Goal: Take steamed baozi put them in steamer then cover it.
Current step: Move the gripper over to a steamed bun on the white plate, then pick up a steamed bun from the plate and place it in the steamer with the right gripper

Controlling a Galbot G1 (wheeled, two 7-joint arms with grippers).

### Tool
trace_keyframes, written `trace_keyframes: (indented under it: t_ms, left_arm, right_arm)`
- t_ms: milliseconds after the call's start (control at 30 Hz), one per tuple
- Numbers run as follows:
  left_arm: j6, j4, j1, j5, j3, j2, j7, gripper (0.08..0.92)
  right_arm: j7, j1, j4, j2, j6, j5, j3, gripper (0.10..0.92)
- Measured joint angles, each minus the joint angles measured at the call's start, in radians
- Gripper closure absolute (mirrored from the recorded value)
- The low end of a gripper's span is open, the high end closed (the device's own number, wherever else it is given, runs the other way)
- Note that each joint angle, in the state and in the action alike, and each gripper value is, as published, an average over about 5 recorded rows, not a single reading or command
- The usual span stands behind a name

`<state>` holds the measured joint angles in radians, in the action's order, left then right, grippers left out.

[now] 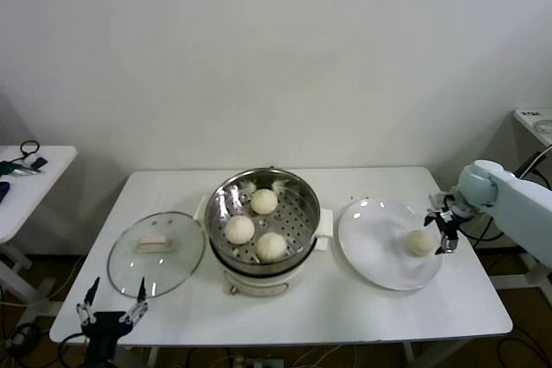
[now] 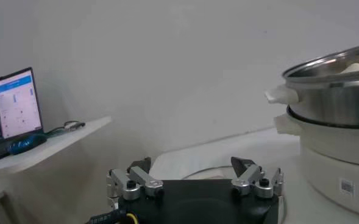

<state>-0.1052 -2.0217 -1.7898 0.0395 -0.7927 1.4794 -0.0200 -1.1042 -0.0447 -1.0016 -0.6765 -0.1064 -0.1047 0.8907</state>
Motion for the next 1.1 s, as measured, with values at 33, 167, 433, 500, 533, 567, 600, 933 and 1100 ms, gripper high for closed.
trace_keyframes:
  t_ms: [33,167,433,500,533,567,600,933,1100]
  left_arm:
    - [0.0,0.001,0.0,0.0,-0.001,0.0,0.0,0.177]
    - [0.0,0.007,0.001,-0.001,-0.005,-0.001,0.0,0.177]
    - [0.0,0.01,0.007,-0.002,-0.006,-0.003,0.0,0.177]
    - [0.001,0.011,0.009,-0.003,-0.007,-0.003,0.0,0.177]
    - [0.002,0.012,0.011,-0.004,-0.008,-0.002,0.0,0.177]
    - [0.002,0.013,0.013,-0.005,-0.009,-0.002,0.0,0.177]
    - [0.003,0.015,0.015,-0.006,-0.01,-0.001,0.0,0.177]
    - [0.003,0.015,0.018,-0.011,-0.01,0.0,0.0,0.177]
    - [0.002,0.012,0.014,-0.013,-0.009,-0.003,0.002,0.177]
  right_arm:
    - [-0.001,0.004,0.01,-0.008,0.0,-0.004,-0.004,0.203]
    - [-0.002,0.018,0.044,-0.04,0.001,-0.015,-0.015,0.203]
    - [-0.006,0.023,0.092,-0.09,0.008,-0.026,-0.021,0.203]
    - [-0.008,0.024,0.099,-0.097,0.01,-0.027,-0.021,0.207]
    - [-0.009,0.024,0.101,-0.098,0.01,-0.026,-0.02,0.216]
    - [-0.01,0.023,0.103,-0.1,0.011,-0.026,-0.018,0.231]
    - [-0.011,0.022,0.104,-0.101,0.011,-0.025,-0.016,0.246]
    - [-0.014,-0.012,0.103,-0.1,0.004,0.005,0.028,0.337]
    - [-0.007,-0.07,0.08,-0.099,-0.01,0.057,0.085,0.34]
